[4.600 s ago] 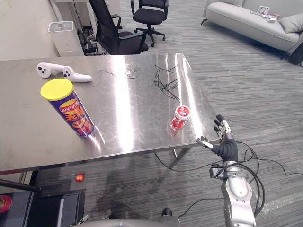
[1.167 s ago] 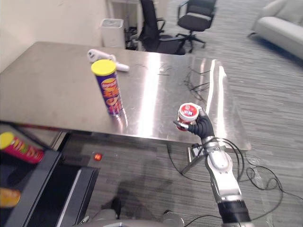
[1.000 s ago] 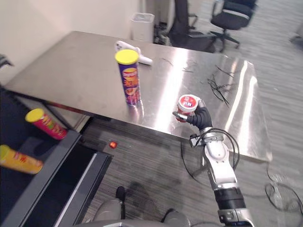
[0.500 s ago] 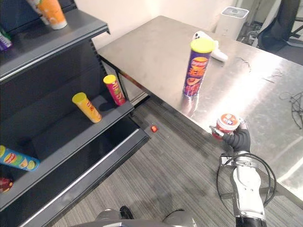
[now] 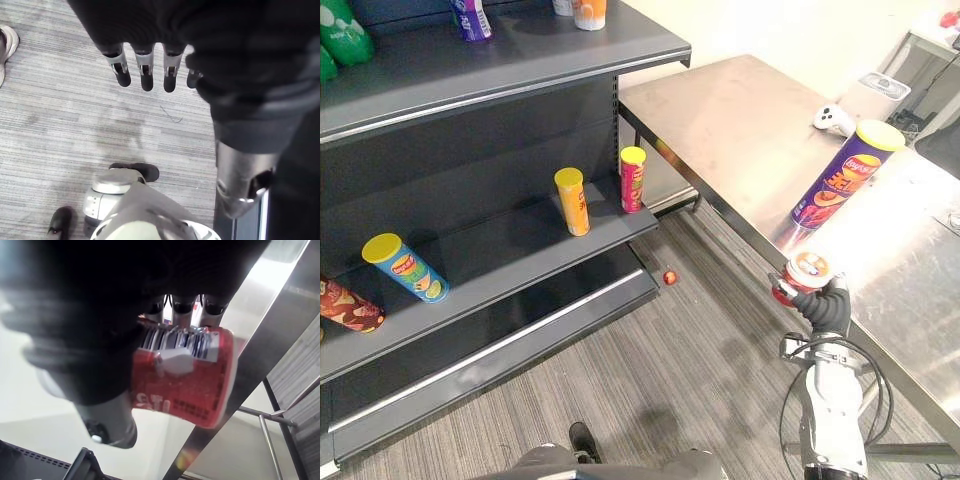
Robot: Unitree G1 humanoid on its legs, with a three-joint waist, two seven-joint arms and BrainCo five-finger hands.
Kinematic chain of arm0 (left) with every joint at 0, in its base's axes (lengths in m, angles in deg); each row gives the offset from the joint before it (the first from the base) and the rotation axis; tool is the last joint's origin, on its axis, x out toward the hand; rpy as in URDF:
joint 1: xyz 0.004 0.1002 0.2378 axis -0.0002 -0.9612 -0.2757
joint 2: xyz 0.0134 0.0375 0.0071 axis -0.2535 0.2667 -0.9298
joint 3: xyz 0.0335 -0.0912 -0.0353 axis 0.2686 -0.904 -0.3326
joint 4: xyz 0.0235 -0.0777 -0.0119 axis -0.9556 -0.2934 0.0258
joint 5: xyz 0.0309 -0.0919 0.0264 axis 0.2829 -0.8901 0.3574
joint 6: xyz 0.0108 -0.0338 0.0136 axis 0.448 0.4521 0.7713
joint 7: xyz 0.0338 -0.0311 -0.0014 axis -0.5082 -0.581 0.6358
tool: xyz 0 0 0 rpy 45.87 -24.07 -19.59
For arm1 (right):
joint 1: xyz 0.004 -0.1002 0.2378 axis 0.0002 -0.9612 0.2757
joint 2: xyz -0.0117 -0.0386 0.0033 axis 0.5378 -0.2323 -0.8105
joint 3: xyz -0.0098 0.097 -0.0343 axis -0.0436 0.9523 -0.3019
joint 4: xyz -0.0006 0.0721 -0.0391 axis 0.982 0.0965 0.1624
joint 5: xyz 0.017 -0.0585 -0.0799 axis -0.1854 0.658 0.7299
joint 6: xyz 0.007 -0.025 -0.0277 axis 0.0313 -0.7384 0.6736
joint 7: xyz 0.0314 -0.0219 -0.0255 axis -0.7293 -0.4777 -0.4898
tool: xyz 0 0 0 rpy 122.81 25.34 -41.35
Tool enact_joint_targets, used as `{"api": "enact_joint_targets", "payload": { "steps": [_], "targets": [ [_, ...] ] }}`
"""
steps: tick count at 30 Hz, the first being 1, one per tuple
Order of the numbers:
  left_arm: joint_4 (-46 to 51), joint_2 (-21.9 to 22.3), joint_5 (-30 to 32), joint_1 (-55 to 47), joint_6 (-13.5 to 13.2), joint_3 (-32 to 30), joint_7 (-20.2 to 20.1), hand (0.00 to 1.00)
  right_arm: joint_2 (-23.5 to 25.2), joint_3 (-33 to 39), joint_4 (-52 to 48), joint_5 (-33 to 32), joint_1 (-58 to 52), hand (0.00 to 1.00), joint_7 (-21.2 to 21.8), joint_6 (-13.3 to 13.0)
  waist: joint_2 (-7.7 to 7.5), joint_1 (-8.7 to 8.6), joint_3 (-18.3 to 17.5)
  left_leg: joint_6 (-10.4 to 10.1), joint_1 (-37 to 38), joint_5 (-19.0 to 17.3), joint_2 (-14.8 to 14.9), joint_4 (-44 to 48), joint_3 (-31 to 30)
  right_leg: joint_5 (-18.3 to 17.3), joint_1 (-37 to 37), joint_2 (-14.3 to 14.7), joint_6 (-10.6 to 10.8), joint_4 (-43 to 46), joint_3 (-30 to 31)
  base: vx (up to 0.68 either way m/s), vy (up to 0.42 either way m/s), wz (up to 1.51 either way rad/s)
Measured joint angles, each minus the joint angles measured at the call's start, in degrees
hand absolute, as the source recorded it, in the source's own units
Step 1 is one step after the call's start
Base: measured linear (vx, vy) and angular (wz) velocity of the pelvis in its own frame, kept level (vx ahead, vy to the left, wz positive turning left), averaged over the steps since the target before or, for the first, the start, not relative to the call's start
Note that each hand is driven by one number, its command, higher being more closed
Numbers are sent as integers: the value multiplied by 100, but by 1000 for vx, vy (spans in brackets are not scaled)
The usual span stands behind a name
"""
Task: Put the gum and the chips on the shelf.
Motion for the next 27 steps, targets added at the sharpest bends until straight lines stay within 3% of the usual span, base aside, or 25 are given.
{"api": "enact_joint_targets", "payload": {
  "steps": [7,11,16,18,19,20,21,22,23,27],
  "targets": [
    [102,-7,-4,23,-14,-161,-167,0,-2,-39,26,130,276,100,223,-3,-53,25,126,-43,-128,-70,286,269,158,-3,-89,198,0,-9,124,55,-74,-7],
    [137,5,-236,24,-172,-162,-271,0,-32,-294,1,146,540,100,534,-176,-75,59,155,-118,-275,-170,407,577,126,-9,-114,258,-7,-27,144,66,-52,0],
    [220,45,-407,24,-177,-211,-316,0,-53,-787,-231,86,908,100,1108,-445,-80,200,200,32,-485,-587,483,1385,-330,30,172,61,28,282,137,86,18,41],
    [303,50,-415,21,-173,-232,-322,0,-59,-944,-270,-58,1040,100,1334,-491,-73,283,251,113,-497,-730,453,1579,-628,244,256,-69,-81,589,248,88,69,81],
    [407,58,-350,15,-177,-230,-305,0,-60,-976,-270,-148,1094,100,1423,-494,-6,328,290,160,-505,-795,421,1641,-903,583,185,-70,-445,853,669,94,111,105],
    [533,49,-291,20,-191,-213,-207,0,-49,-1003,-270,-206,1077,100,1472,-556,86,301,329,194,-547,-846,384,1641,-1278,594,-142,41,-564,1173,1588,89,111,121],
    [591,31,-218,41,-197,-193,-163,0,-48,-1027,-274,-271,1046,100,1476,-602,87,285,332,237,-602,-867,356,1645,-1477,328,-280,254,-388,1190,2108,102,127,149],
    [627,-28,-173,117,-206,-192,-115,0,-49,-1071,-313,-315,988,100,1467,-629,71,264,331,269,-682,-871,282,1640,-1835,-107,-515,667,-143,1121,2937,123,108,151],
    [603,-72,-193,185,-152,-195,-96,0,-48,-1119,-393,-321,913,100,1450,-643,49,265,327,237,-697,-843,172,1630,-2033,-158,-701,888,-103,1035,3331,168,126,159],
    [587,-61,-235,205,51,-121,-90,0,11,-1363,-468,-378,848,100,1475,-839,4,281,290,305,-694,-818,-60,1695,-2512,-87,-1105,1253,7,366,3959,154,52,85]
  ]
}}
